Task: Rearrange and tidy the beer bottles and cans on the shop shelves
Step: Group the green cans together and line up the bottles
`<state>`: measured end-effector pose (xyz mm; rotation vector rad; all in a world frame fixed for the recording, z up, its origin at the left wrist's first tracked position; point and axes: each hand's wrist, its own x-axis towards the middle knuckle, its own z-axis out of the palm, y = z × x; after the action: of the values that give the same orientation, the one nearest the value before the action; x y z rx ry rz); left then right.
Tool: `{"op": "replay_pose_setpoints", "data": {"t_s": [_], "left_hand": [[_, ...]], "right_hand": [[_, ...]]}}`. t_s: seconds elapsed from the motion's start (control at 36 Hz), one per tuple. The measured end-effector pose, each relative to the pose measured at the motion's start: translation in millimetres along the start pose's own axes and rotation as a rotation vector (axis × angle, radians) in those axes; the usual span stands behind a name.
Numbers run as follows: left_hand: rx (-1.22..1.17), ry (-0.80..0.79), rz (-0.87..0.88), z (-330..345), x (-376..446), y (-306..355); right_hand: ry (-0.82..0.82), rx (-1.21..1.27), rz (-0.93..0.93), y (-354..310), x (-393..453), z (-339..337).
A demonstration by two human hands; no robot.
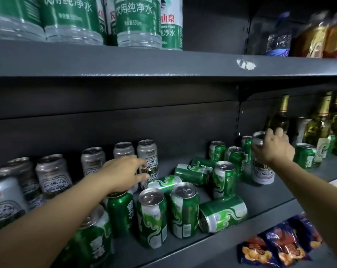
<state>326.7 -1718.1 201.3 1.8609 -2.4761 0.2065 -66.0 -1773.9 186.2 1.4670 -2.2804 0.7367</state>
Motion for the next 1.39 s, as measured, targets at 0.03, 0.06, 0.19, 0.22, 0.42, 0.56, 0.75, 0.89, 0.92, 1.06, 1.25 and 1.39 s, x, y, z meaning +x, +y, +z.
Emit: {"op": "replay_pose_setpoints", "data": {"t_s": [0.03, 0.06, 0.19, 0.22, 0.42, 0.56, 0.75, 0.89, 0.92, 1.06, 1.25, 1.39], "left_hand": [[-0.006, 0.0, -0.013, -1.8, -0.7, -6.4], [-0.012, -0.005, -0.027, -3.6, -1.9, -13.1], [-0.034, -0.034, -0.112, -15.1, -10.4, -52.5], [-0.05, -0.049, -0.134, -17.3, -13.5, -60.1], [-0.08, -0.038, -0.263, -21.8, -46.1, -108.7], [-0.095, 0.048, -0.344, -31.0, -75.9, -134.2], [-0.045, 0.12, -0.46, -31.3, -109.3, -158.8], [0.025, 0.187, -0.558, -29.5, -127.4, -178.7], [0.017, 0.206, -0.558, -29.3, -130.8, -184.3], [-0.051, 0.152, -0.557, -26.3, -142.3, -204.4], [-0.092, 0.12, -0.512, -17.3, -142.2, -215.9], [-0.046, 0.275, -0.448, -21.6, -138.2, -206.4]], "right_hand": [[0.064, 0.02, -0.049, -4.0, -3.6, -4.6], [0.125, 0.043, -0.11, -8.7, -7.1, -9.9], [0.367, 0.156, -0.414, -48.1, -27.3, -46.5], [0.383, 0.186, -0.449, -59.8, -32.9, -53.6], [0.311, 0.498, -0.668, -163.7, -81.8, -91.8], [-0.007, 0.803, -0.655, -245.0, -122.1, -95.6], [-0.402, 0.724, -0.788, -328.0, -171.1, -75.6], [-0.526, 0.596, -0.877, -359.7, -200.9, -60.6], [-0.537, 0.585, -0.881, -363.7, -205.1, -58.9], [-0.563, 0.518, -0.892, -379.1, -222.6, -54.2], [-0.519, 0.424, -0.87, -396.2, -234.0, -55.9], [-0.563, 0.408, -0.839, -397.4, -237.2, -55.6]]}}
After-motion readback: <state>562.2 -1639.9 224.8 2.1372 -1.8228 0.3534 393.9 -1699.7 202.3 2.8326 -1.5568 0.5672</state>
